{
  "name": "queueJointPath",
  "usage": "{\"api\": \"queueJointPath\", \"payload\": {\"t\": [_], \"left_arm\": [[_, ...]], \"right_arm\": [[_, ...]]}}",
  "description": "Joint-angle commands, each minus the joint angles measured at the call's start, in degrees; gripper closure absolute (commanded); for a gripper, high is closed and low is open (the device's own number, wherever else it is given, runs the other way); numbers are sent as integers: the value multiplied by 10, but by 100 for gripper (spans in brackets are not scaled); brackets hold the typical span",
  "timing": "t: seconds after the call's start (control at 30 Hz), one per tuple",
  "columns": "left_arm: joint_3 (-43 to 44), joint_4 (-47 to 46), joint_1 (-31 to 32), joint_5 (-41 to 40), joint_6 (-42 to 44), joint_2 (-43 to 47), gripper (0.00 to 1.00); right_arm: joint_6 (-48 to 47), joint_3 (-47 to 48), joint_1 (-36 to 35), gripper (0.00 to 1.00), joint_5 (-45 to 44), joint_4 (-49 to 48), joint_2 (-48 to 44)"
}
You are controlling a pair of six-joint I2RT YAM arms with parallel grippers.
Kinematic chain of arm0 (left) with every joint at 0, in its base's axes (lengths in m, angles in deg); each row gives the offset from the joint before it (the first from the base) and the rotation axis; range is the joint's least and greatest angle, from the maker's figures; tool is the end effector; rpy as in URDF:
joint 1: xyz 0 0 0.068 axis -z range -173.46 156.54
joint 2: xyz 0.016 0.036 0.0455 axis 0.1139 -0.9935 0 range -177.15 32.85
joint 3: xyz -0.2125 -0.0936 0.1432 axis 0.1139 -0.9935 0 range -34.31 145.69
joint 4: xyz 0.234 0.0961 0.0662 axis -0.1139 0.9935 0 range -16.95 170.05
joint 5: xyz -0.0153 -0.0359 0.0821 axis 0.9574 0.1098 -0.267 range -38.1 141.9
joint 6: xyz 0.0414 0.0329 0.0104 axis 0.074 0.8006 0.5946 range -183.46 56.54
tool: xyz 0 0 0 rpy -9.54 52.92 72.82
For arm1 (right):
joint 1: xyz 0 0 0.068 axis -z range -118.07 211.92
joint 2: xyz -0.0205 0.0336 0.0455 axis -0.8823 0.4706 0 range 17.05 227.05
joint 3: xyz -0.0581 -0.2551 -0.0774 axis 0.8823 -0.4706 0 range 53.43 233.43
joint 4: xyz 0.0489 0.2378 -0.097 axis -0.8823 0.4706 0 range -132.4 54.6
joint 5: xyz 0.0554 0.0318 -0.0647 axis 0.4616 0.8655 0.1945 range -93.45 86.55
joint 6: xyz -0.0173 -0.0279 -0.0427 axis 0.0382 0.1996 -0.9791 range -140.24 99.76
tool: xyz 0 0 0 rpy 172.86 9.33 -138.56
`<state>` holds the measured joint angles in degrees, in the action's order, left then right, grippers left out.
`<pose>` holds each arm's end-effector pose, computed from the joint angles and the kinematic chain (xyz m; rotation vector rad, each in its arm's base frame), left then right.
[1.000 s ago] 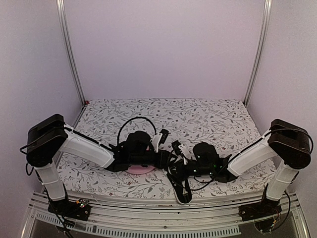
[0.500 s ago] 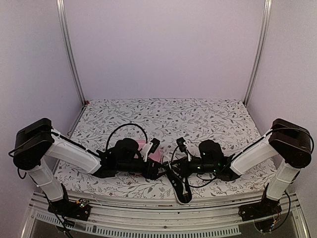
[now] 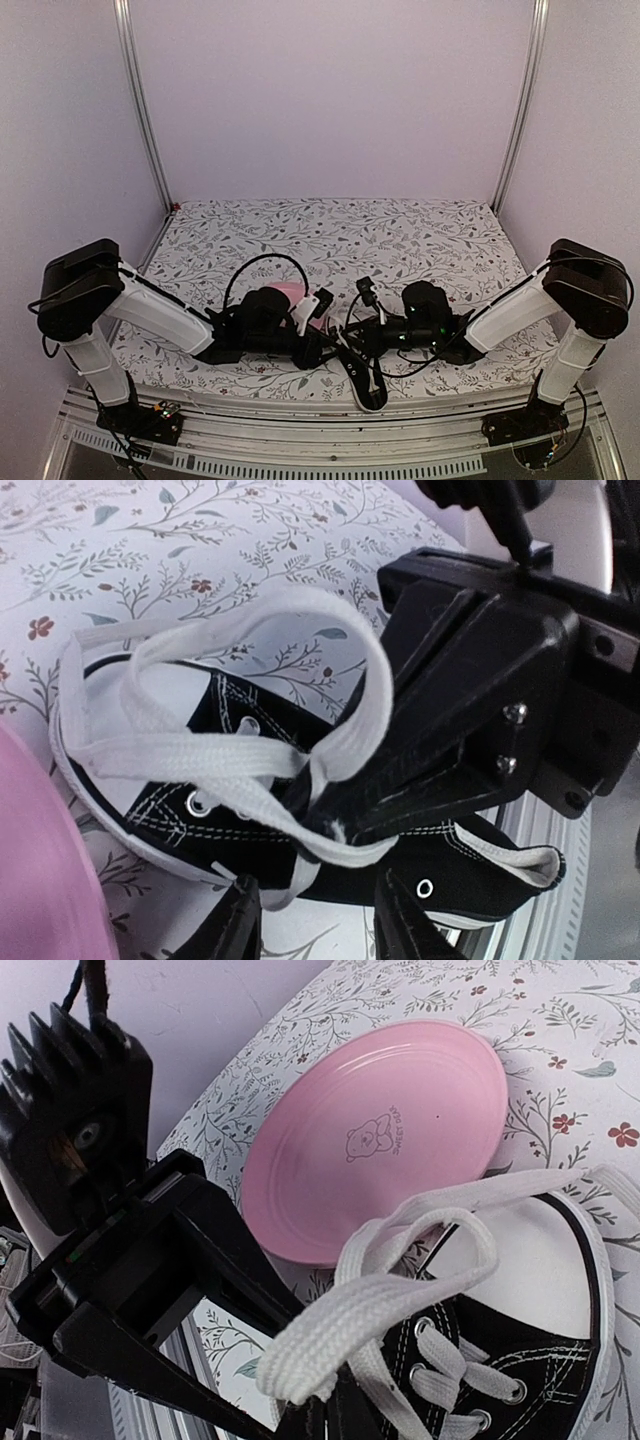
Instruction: Tie the shoes
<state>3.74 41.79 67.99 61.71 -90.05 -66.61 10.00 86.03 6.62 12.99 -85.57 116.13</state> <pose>0.1512 -0.2907 0.1327 0.7924 2.1465 -1.0552 0.1704 0.2637 0.1308 -0.6737 2.0784 1.2024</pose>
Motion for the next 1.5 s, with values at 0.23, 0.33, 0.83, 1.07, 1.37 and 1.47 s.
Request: {"api": "queueJointPath", "payload": {"t": [0.23, 0.33, 0.83, 1.07, 1.37, 1.47], "left_arm": [[51, -8, 15, -34, 38, -46, 73], [49, -4, 18, -35, 38, -49, 71], [53, 12, 27, -58, 38, -56, 100], [29, 26, 29, -72, 25, -22, 100], [-7, 87, 29, -33, -5, 31, 100], [-35, 116, 31, -9, -14, 70, 100]], "right_arm": [[7, -4, 5, 98, 9, -19, -17], [8, -7, 7, 98, 7, -19, -20], [10, -9, 9, 98, 8, -20, -26], [12, -10, 12, 96, 11, -5, -36], [-1, -10, 15, 56, 16, 56, -85], [-18, -8, 17, 42, 10, 97, -119]]}}
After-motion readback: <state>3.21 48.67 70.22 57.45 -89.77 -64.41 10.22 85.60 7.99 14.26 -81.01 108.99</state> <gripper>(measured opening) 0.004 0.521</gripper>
